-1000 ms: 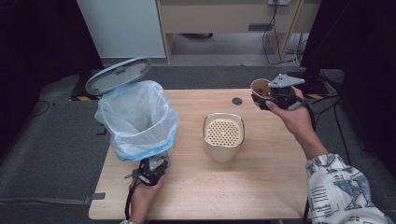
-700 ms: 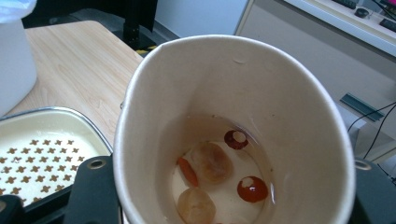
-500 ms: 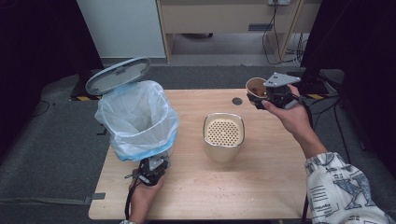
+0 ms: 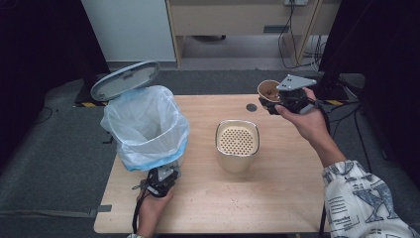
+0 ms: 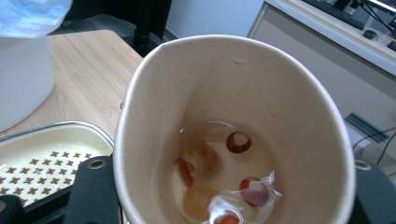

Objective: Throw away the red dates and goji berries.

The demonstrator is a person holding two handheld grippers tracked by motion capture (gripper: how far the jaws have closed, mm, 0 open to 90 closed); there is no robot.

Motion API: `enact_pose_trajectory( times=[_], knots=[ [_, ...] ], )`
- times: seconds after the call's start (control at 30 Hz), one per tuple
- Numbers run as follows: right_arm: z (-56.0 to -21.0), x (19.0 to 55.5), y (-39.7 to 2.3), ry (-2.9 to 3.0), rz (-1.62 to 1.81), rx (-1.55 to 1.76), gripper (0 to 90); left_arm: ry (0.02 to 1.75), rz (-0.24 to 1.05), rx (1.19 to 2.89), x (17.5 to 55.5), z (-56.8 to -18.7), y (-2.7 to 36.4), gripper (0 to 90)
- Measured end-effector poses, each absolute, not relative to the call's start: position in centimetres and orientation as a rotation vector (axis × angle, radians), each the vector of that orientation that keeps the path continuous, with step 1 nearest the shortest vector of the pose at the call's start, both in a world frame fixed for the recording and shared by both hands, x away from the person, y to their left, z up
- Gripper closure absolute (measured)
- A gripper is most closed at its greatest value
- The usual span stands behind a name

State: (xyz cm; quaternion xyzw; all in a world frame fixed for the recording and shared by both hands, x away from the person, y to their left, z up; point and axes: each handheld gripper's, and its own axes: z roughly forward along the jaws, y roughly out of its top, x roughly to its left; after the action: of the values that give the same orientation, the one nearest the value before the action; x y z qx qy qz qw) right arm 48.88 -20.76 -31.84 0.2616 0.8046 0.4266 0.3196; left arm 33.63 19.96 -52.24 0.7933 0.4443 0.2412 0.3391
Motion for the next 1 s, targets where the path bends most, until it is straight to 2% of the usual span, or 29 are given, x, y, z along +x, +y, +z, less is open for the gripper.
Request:
enact_pose_trajectory(
  times=[1.0],
  knots=[
    [-31.0, 47.1, -18.1, 2.138, 1.064, 0.504, 36.7, 1.156, 0.629, 2.068, 33.6, -52.2, 19.9, 87.4]
  ],
)
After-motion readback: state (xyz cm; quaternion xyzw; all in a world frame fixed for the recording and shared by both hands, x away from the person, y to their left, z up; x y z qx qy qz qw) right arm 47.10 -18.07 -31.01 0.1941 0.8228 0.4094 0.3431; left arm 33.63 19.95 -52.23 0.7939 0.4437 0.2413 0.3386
